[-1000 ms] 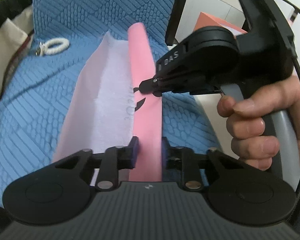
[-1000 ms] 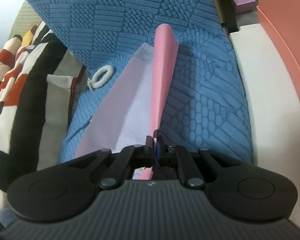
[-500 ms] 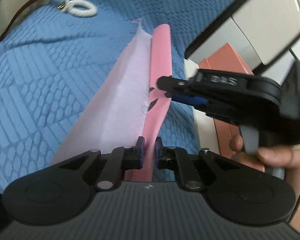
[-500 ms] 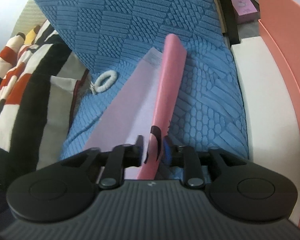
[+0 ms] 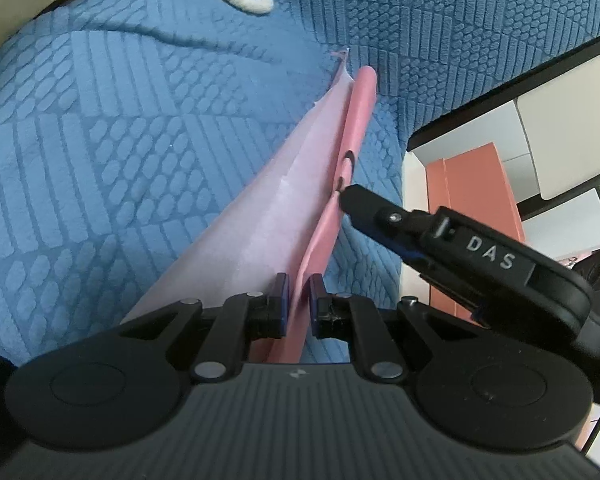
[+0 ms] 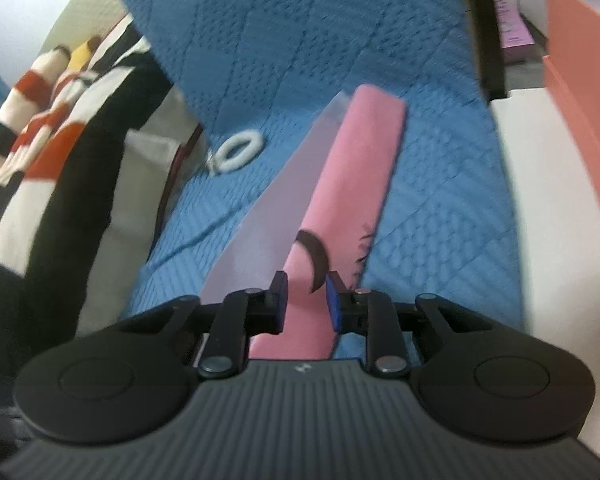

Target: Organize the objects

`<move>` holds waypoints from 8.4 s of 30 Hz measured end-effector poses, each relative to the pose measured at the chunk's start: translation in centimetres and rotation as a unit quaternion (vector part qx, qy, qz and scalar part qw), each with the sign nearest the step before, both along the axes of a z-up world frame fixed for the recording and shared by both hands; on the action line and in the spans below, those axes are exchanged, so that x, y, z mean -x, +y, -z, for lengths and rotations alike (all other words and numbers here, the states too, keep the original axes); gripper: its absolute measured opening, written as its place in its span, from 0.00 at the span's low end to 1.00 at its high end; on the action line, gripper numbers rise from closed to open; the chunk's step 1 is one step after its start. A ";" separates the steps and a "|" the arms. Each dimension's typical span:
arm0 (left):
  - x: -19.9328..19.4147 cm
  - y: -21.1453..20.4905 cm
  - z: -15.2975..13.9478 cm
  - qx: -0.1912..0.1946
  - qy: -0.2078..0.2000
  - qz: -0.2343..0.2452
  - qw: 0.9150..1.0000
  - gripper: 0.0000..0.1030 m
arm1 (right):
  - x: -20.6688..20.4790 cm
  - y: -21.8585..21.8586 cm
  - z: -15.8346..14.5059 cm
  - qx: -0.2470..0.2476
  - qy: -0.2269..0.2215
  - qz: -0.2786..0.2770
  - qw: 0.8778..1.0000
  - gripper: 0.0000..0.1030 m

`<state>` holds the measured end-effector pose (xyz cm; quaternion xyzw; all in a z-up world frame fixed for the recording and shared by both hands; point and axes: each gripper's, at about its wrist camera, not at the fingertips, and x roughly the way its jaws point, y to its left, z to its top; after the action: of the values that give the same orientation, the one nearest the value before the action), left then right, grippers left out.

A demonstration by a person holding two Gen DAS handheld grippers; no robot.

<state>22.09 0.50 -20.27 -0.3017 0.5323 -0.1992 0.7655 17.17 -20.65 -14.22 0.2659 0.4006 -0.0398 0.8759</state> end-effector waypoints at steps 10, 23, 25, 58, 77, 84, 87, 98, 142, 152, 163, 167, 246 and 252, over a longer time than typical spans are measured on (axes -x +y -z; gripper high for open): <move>-0.3 0.1 -0.4 -0.028 -0.008 0.003 1.000 0.13 | -1.2 0.8 1.4 0.002 0.022 -0.003 1.000 0.23; 0.8 0.6 -4.6 -0.069 -0.077 0.025 0.994 0.13 | -1.5 0.7 1.7 -0.003 0.025 0.000 1.000 0.20; 0.9 0.2 -5.0 -0.075 -0.087 0.038 0.993 0.13 | -1.5 0.7 1.7 -0.002 0.025 0.000 1.000 0.20; 0.2 -2.6 -2.1 -0.117 -0.057 0.077 0.988 0.13 | -4.2 -4.1 2.1 -0.015 0.010 0.051 0.999 0.44; 0.3 -2.8 -2.4 -0.113 -0.061 0.060 0.990 0.13 | -2.6 -3.1 2.9 -0.140 0.015 0.023 0.990 0.13; 0.5 -3.2 -2.9 -0.110 -0.072 0.063 0.989 0.26 | -2.4 -2.6 2.5 -0.115 0.017 0.021 0.993 0.11; 0.6 -3.6 -3.2 -0.118 -0.082 0.072 0.987 0.36 | -2.2 -2.5 2.3 -0.112 0.018 0.022 0.993 0.10; 2.8 -7.3 -3.8 -0.182 -0.150 0.132 0.963 0.49 | -0.8 -2.4 1.7 -0.095 0.023 0.024 0.995 0.09; 0.2 -2.1 -1.8 -0.059 -0.021 0.018 0.998 0.08 | -2.4 0.5 1.6 -0.005 0.022 -0.027 0.999 0.21; 0.9 0.3 -5.2 -0.087 -0.059 -0.002 0.994 0.15 | -2.9 1.1 1.6 0.017 0.027 -0.046 0.998 0.19; 1.0 -0.9 -6.7 -0.082 -0.096 0.031 0.992 0.15 | -3.0 0.7 1.8 0.004 0.030 -0.037 0.999 0.17; 0.6 -2.2 -5.2 -0.113 -0.084 0.044 0.989 0.15 | -3.0 0.6 1.8 0.001 0.030 -0.035 0.999 0.17; -1.9 2.9 -4.7 -0.011 -0.036 -0.068 0.997 0.12 | 1.9 3.3 -2.8 0.138 -0.116 -0.246 0.952 0.09; -2.4 2.8 -5.0 0.033 -0.031 -0.044 0.998 0.12 | 2.8 5.4 -1.9 0.163 -0.104 -0.305 0.933 0.09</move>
<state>24.45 3.30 -15.23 -0.3439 0.4872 -0.1920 0.7794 14.39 -15.30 -12.36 -0.0124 0.3573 0.1920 0.9140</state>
